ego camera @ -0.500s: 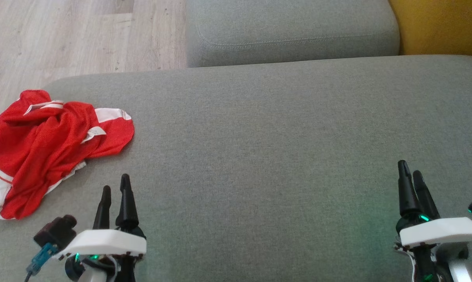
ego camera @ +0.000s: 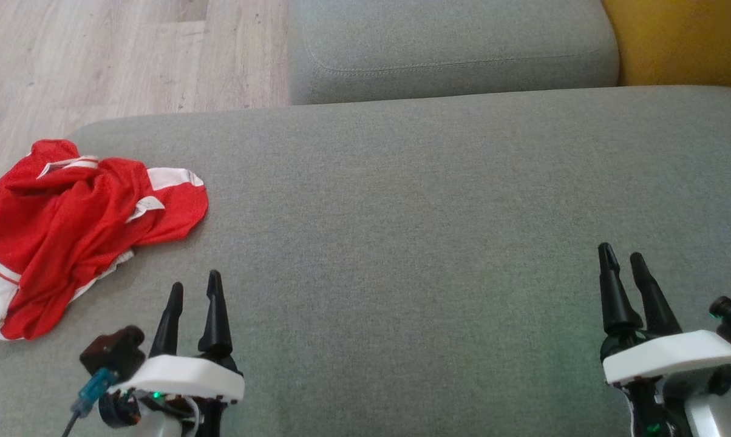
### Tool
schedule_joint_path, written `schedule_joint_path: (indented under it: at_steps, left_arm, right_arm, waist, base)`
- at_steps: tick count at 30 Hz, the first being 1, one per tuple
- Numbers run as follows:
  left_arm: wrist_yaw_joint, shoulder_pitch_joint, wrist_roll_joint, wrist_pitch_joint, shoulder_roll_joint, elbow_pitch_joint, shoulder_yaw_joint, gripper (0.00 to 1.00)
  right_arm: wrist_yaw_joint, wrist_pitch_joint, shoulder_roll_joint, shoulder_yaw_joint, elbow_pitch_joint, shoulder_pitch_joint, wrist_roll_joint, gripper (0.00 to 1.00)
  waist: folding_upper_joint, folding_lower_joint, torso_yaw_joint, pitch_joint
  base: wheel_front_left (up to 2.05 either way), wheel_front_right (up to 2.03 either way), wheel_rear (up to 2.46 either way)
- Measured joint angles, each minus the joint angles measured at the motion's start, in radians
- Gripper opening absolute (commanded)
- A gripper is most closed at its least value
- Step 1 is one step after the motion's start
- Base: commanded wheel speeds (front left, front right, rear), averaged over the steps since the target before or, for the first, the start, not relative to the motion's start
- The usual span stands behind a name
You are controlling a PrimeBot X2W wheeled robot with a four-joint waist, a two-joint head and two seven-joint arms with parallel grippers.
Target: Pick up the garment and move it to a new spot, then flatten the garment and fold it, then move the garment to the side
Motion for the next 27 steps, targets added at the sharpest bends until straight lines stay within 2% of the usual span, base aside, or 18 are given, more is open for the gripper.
schedule_joint_path:
  at_steps: [8,19,27]
  left_arm:
    - [0.002,-0.020,0.099,-0.023,0.016,0.026,-0.027,1.00]
    - [0.044,-0.029,0.214,-0.057,0.039,0.045,-0.028,1.00]
    - [0.053,-0.035,0.273,-0.080,0.055,0.045,-0.024,1.00]
  right_arm:
    - [0.000,0.000,-0.004,0.016,-0.024,0.011,-0.084,1.00]
    - [0.000,0.000,-0.008,0.032,-0.045,0.025,-0.208,1.00]
    - [0.000,0.000,-0.008,0.035,-0.058,0.040,-0.279,1.00]
  waist:
    - [0.0000,0.0000,0.000,-0.001]
    - [0.0000,0.0000,-0.002,-0.001]
    - [0.0000,0.0000,-0.001,-0.002]
  base:
    - [0.00,0.00,0.00]
    - [0.00,0.00,0.00]
    - [0.00,0.00,0.00]
